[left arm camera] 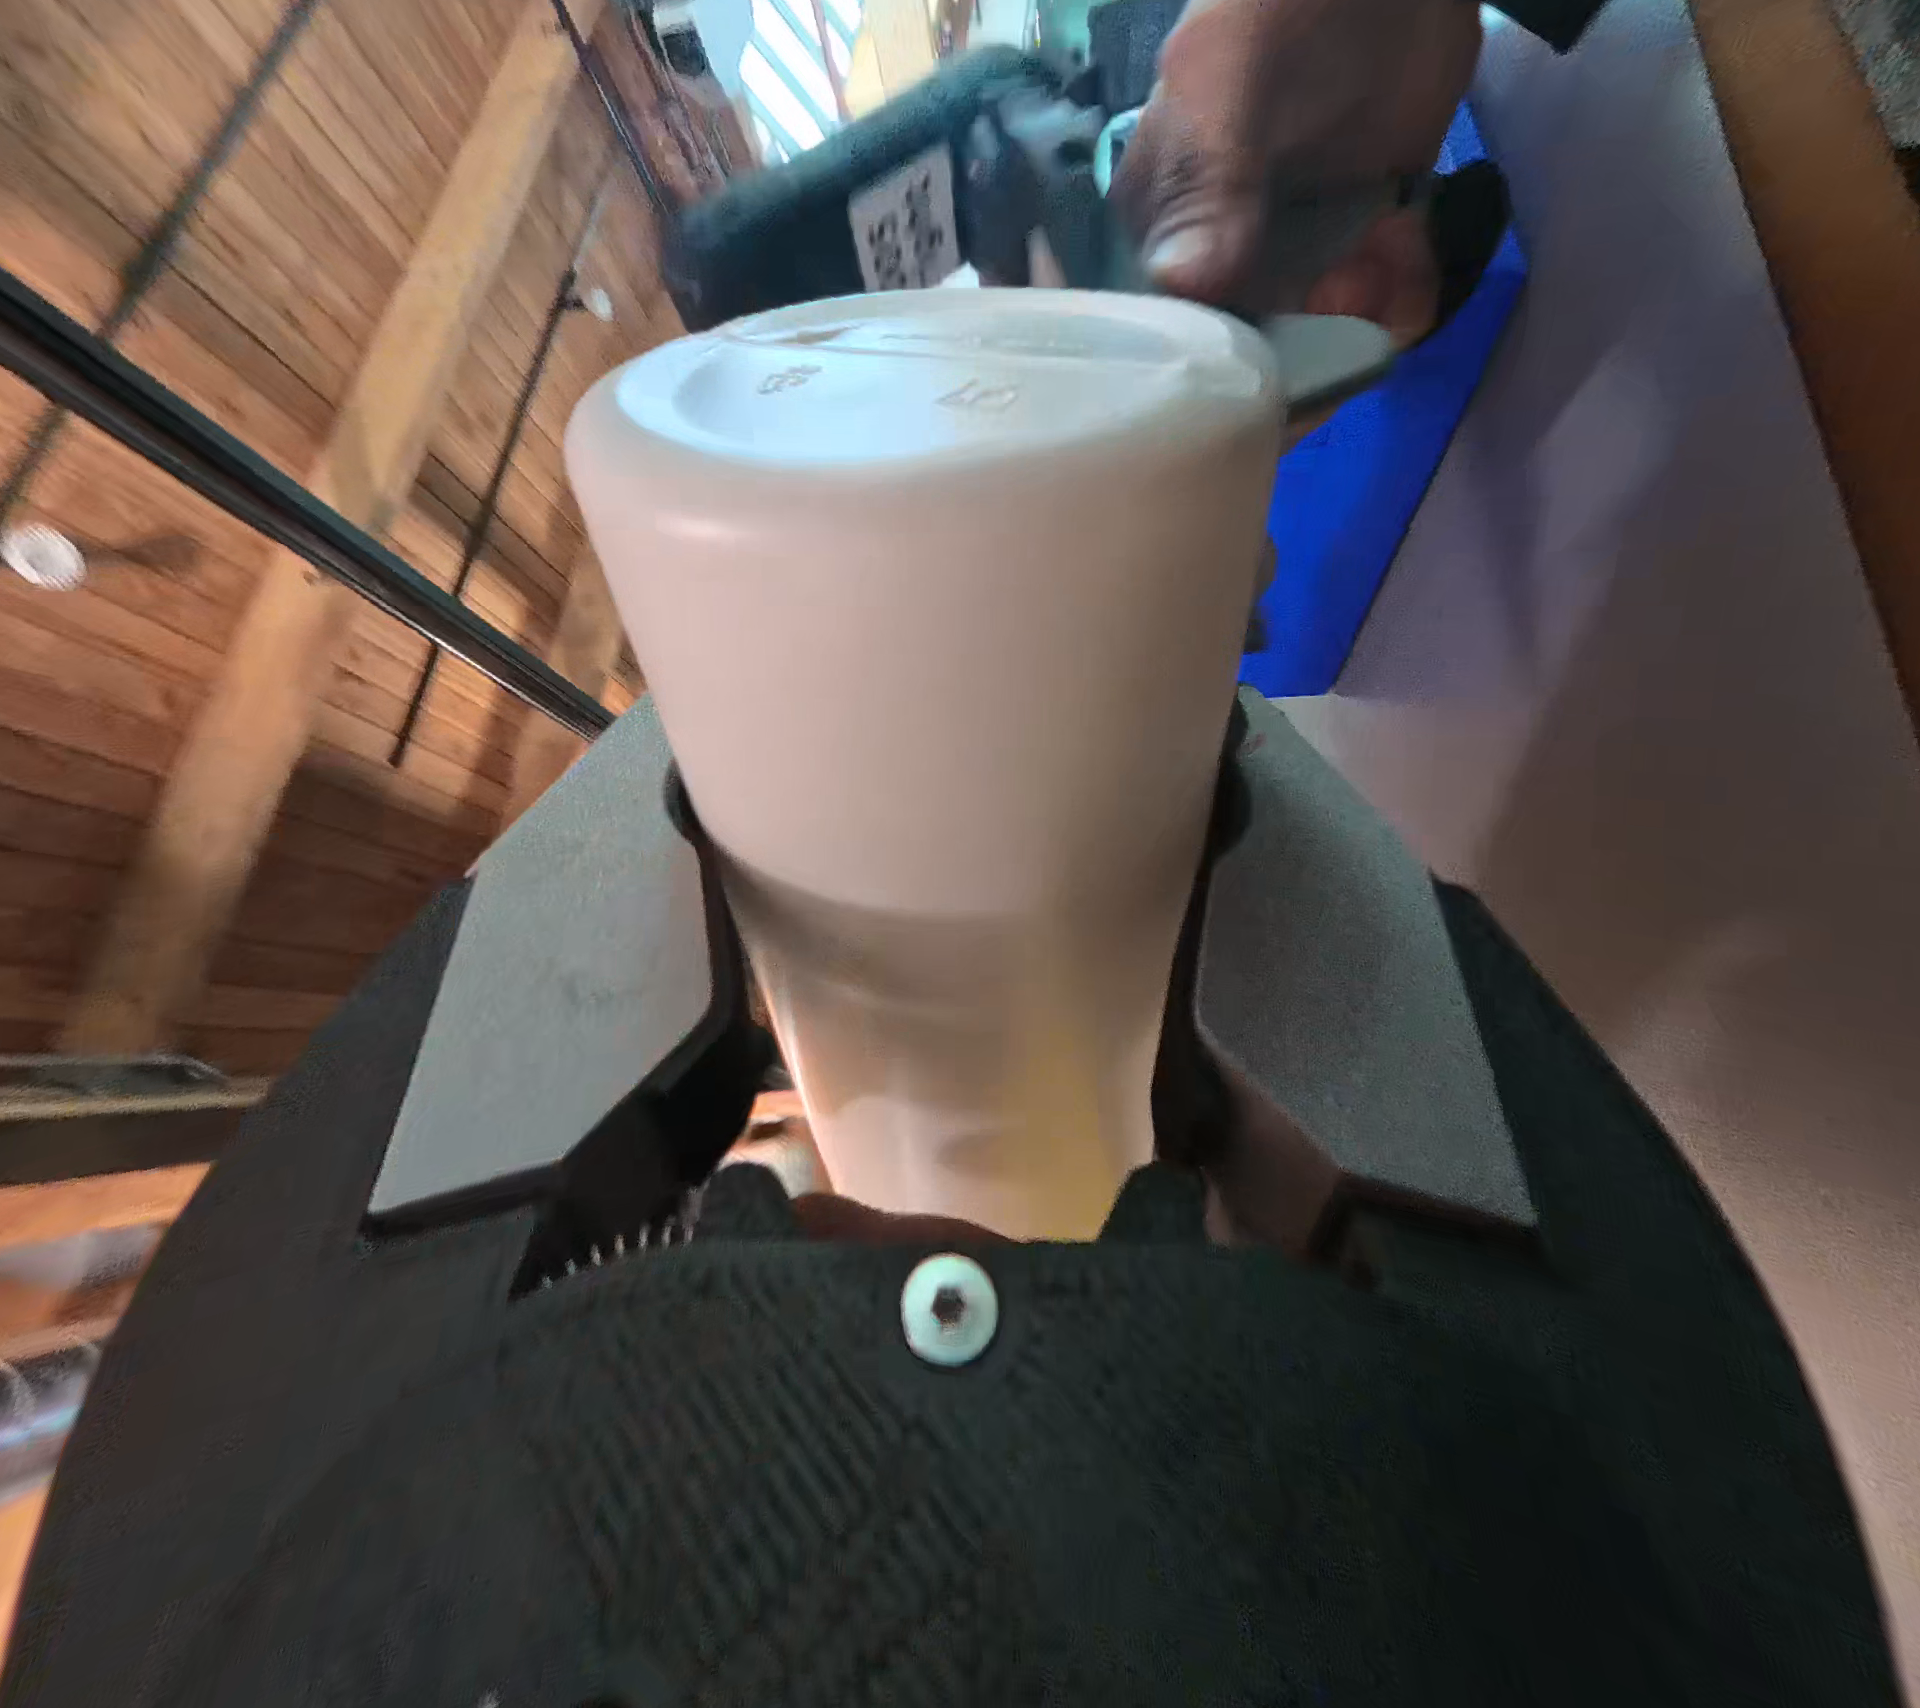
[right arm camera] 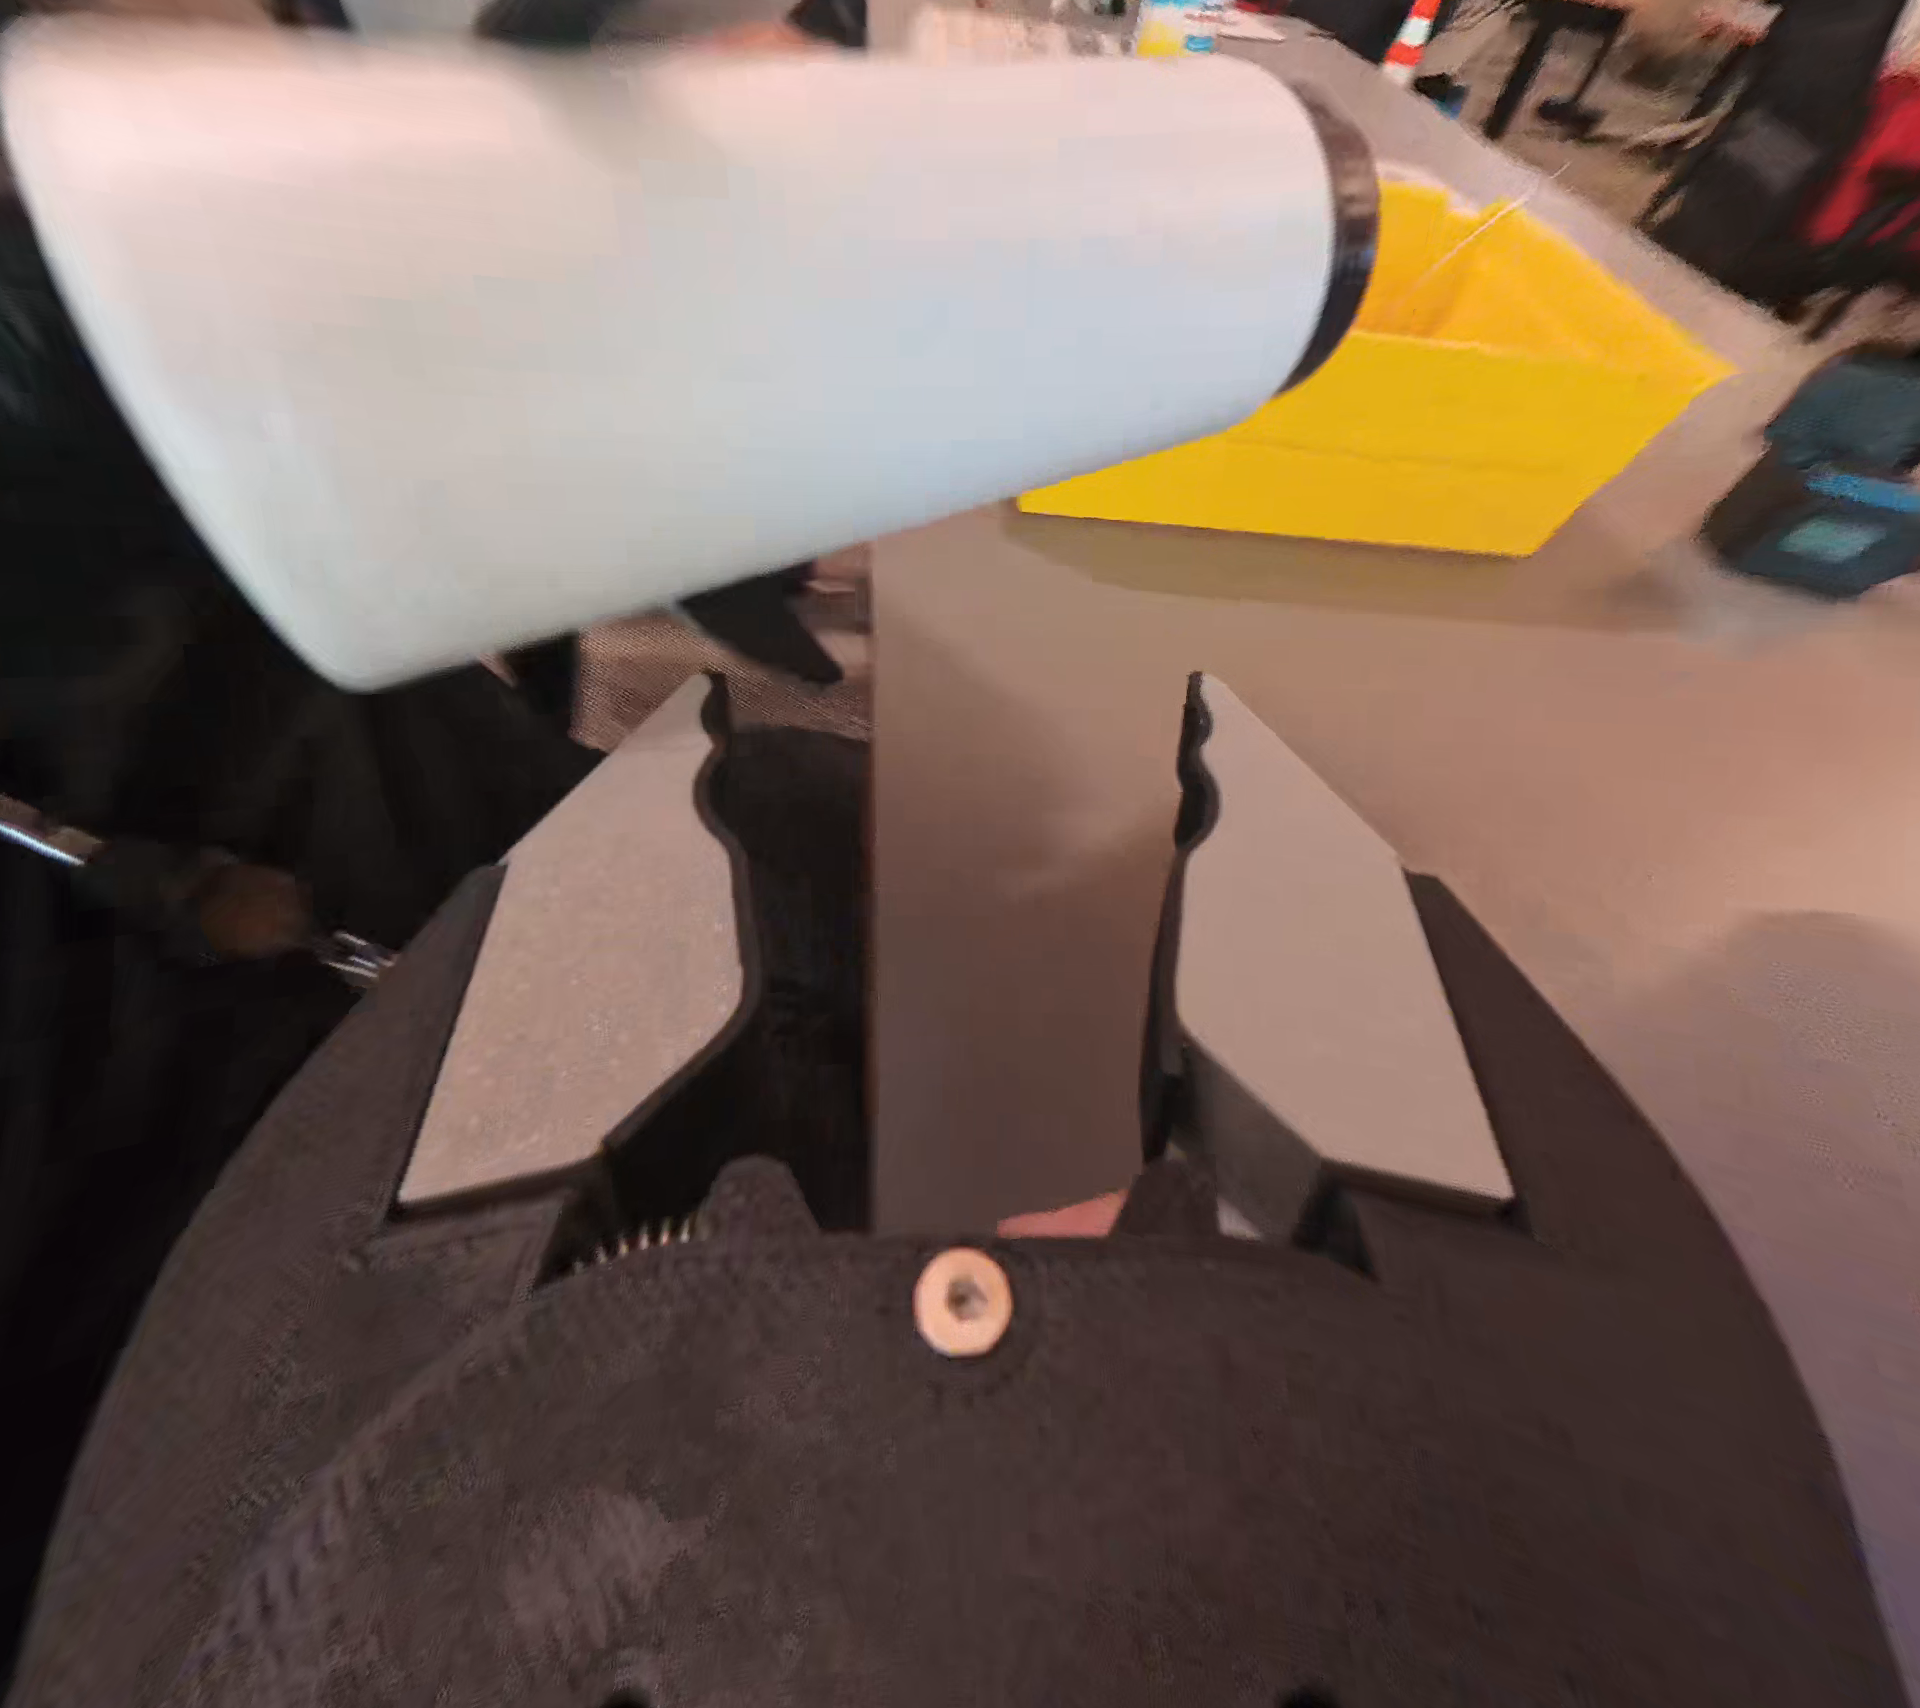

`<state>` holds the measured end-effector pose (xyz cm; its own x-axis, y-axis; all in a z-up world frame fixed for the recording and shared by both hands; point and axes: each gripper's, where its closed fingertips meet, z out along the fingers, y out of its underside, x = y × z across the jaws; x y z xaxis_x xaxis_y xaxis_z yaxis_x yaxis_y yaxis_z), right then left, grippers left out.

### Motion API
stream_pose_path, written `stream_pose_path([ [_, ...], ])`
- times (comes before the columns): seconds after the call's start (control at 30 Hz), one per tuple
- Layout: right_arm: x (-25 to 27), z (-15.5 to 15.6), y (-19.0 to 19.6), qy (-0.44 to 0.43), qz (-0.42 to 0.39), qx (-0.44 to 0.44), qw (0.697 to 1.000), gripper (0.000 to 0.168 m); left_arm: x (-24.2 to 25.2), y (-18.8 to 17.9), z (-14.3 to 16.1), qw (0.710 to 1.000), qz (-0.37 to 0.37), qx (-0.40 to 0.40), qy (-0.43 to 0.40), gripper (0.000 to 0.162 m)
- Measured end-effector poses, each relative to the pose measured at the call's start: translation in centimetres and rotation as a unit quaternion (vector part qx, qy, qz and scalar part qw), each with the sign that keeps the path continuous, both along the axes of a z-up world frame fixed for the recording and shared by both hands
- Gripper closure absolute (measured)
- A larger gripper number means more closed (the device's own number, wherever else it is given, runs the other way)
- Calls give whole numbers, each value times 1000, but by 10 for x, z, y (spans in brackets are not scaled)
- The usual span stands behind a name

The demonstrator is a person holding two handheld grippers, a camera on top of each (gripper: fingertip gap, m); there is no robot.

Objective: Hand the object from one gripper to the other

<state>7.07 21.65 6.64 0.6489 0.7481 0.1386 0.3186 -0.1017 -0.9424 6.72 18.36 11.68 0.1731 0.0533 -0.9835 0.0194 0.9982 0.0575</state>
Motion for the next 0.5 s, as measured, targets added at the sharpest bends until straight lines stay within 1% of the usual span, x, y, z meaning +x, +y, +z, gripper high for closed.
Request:
stream_pose_path([
  [0.03, 2, 3, 0, 48, 7, -32, 998, 82, 0, -5, -3, 1000, -8, 21, -7, 65],
  [0.1, 11, 13, 1, 142, 15, -87, 986, 87, 3, -13, -13, 999, -16, 51, -2, 66],
  [0.17, 21, 28, 3, 253, 23, -132, 958, 89, 6, -22, -22, 997, -22, 76, 6, 66],
  [0.23, 22, 41, -4, 339, 68, -180, 921, 89, 9, -29, -33, 995, -25, 100, 15, 66],
  [0.27, 19, 41, -7, 356, 84, -206, 907, 88, 10, -33, -36, 993, -27, 110, 17, 67],
  [0.3, 16, 38, -7, 362, 87, -228, 900, 80, 10, -36, -39, 993, -29, 115, 19, 67],
  [0.4, 6, 29, 3, 371, 67, -257, 890, 59, 13, -50, -45, 992, -46, 115, 29, 67],
  [0.5, -12, 16, 4, 355, 73, -290, 886, 54, 14, -66, -56, 989, -66, 130, 38, 67],
])
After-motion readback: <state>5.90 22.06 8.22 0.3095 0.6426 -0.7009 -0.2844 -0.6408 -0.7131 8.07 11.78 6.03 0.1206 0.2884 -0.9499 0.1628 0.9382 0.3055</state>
